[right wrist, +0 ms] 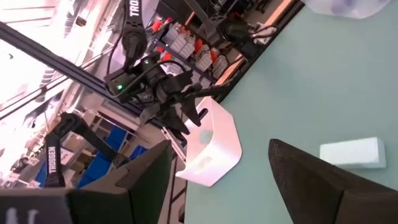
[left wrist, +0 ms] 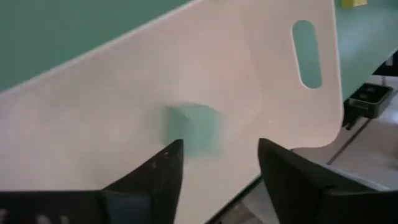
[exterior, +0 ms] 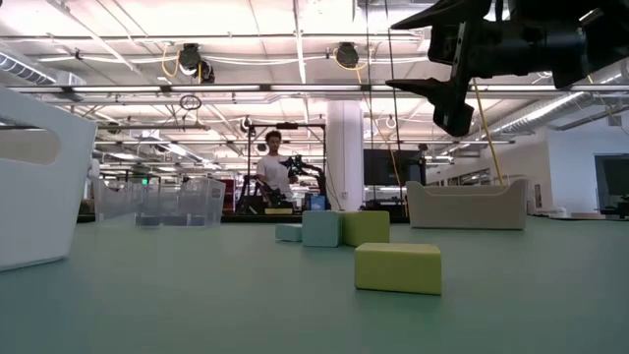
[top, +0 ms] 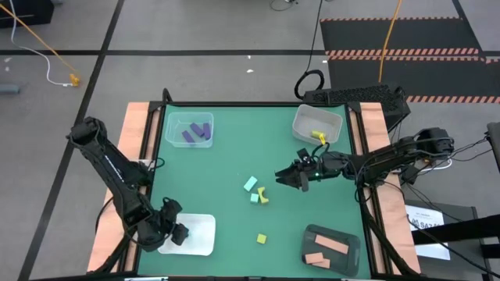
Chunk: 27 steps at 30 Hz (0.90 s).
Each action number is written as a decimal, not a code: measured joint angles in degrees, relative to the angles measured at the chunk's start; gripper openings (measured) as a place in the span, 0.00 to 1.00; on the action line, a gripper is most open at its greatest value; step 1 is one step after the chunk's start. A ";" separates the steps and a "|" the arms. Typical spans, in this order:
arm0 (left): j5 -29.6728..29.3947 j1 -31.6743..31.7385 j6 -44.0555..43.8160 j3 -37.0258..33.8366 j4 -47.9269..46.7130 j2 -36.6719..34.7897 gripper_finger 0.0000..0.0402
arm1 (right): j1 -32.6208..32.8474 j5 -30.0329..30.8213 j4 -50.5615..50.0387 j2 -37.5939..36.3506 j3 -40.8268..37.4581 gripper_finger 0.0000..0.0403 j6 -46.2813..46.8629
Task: Sort & place blocks by color
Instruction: Put the top light blue block into the white bin, then put the top light green block into the gray bin
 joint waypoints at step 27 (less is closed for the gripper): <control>-12.17 19.23 46.12 -0.02 21.86 -13.01 0.75 | 7.42 19.82 -44.32 13.64 25.70 0.64 -3.73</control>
